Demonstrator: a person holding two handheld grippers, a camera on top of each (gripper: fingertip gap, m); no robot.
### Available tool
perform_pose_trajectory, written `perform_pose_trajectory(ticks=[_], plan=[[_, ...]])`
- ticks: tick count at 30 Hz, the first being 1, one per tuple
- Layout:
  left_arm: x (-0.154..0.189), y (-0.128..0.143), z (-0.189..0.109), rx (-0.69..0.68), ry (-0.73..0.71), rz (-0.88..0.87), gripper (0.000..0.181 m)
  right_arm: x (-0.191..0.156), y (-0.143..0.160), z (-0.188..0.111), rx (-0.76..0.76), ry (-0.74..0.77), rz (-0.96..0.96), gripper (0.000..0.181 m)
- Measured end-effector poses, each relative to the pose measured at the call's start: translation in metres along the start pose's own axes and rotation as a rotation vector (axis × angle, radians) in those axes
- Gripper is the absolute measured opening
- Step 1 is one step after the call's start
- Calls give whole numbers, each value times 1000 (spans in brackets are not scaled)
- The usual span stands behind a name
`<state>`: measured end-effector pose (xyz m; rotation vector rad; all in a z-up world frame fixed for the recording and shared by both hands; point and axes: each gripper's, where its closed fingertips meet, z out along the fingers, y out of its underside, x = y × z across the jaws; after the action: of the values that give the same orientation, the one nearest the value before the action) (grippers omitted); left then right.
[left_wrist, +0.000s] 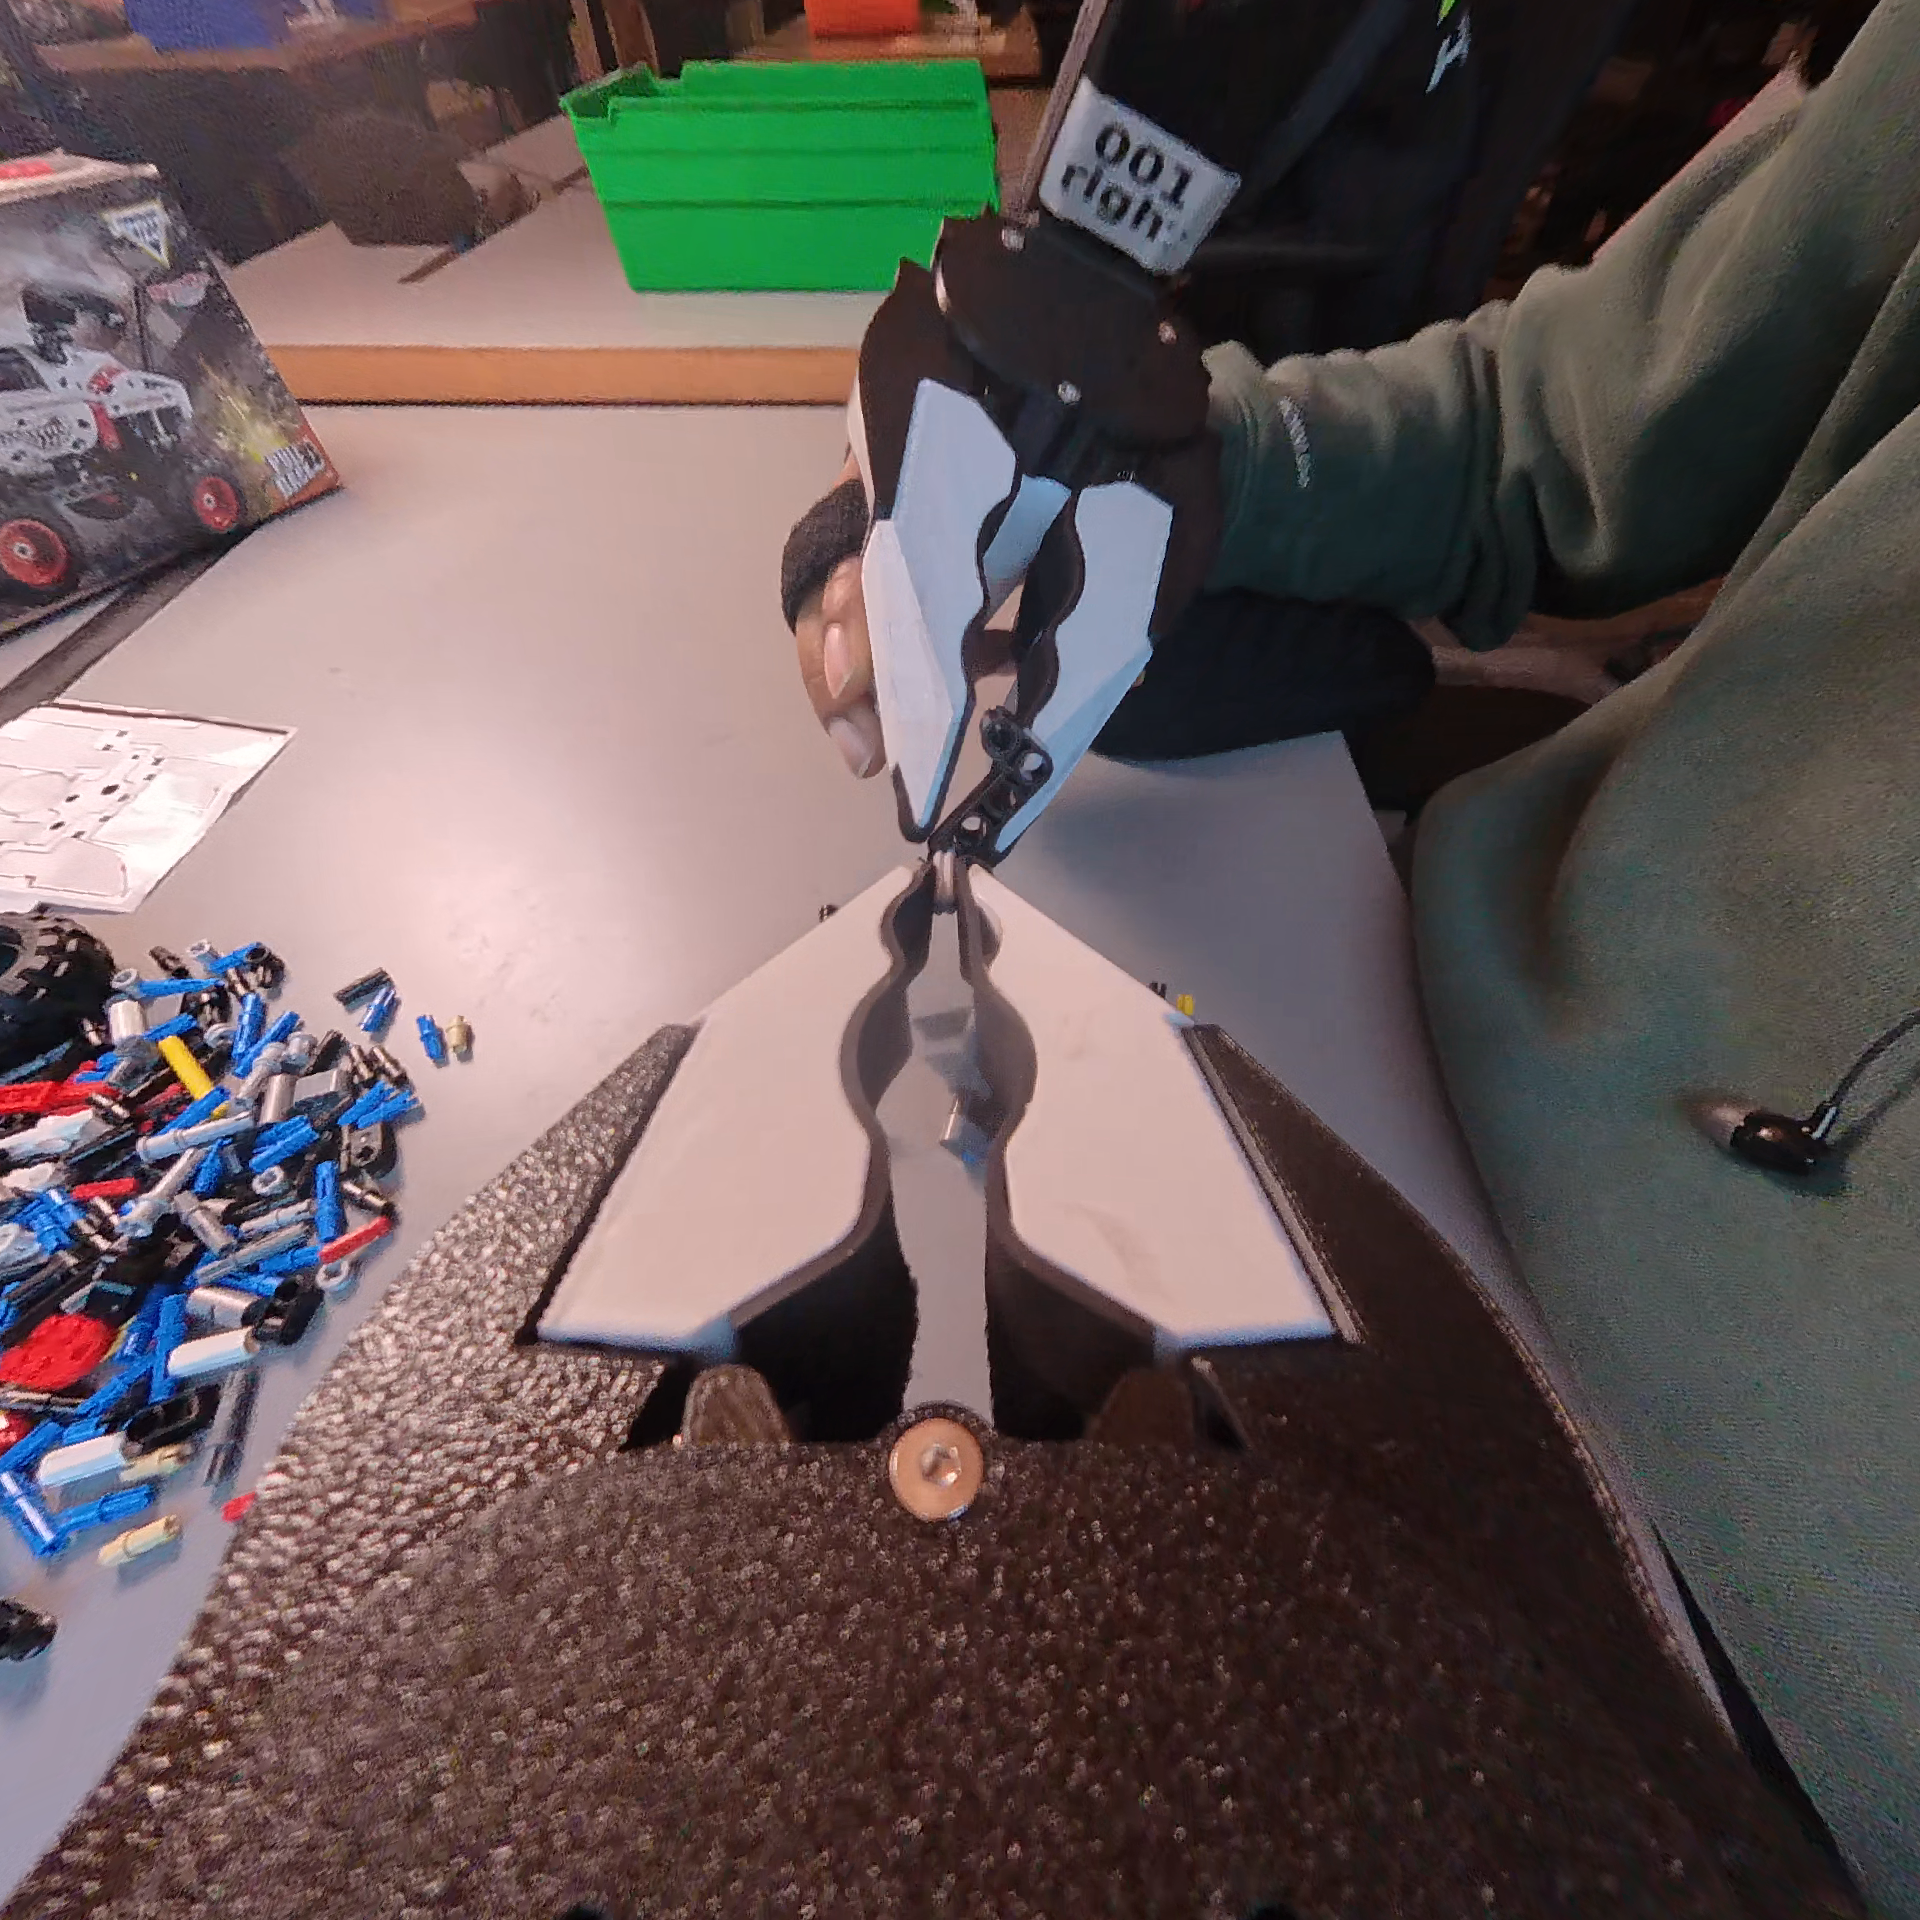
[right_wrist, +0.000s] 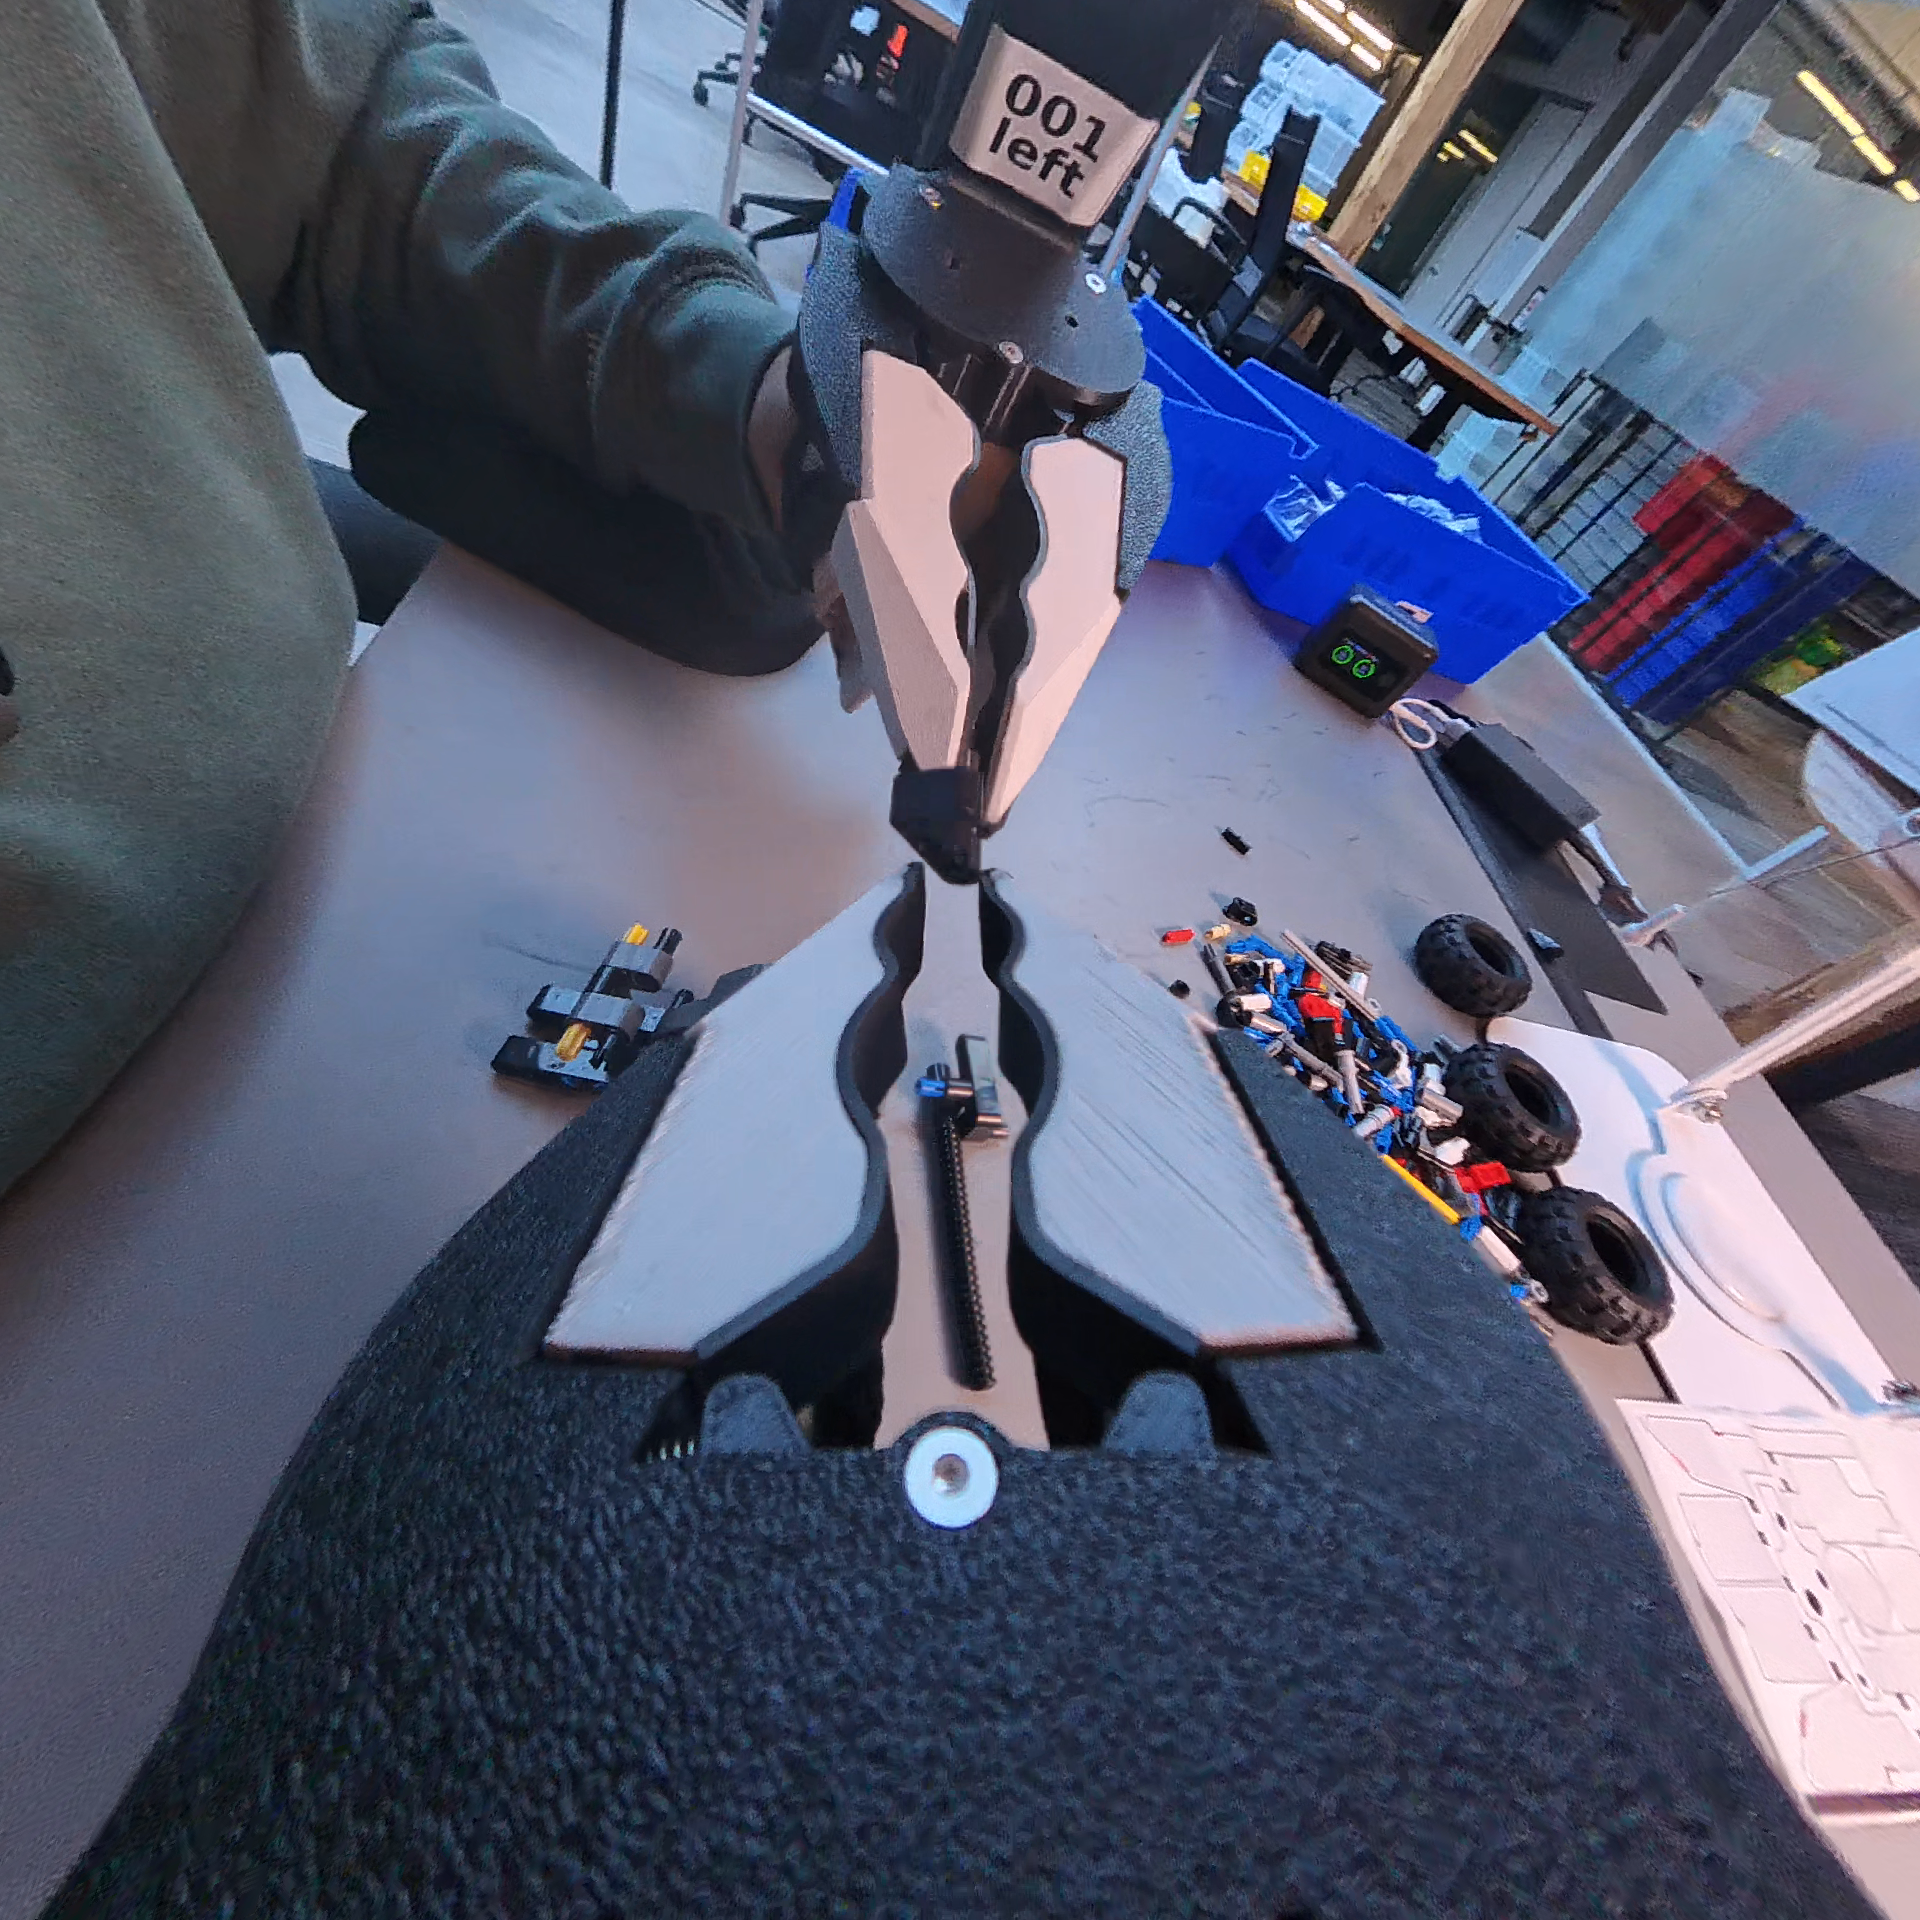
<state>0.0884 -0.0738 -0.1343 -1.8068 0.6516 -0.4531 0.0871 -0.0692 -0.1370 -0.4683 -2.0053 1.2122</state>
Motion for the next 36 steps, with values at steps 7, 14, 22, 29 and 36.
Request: perform_pose_trajectory(ticks=[7,14,22,29,36], plan=[[15,-28,-10,231,157,-117,3,3,-35,-2,103,100,-117,10],[17,-43,-18,424,364,-364,3,5,-50,-5,139,144,-112,6],[16,-38,-14,408,400,-398,4,5,-44,-5,70,143,-125,6],[5,-42,-21,352,258,-265,3,10,-50,-18,135,128,-65,5],[-56,8,-25,82,-117,-189,3,41,-11,-30,58,179,35,6]])
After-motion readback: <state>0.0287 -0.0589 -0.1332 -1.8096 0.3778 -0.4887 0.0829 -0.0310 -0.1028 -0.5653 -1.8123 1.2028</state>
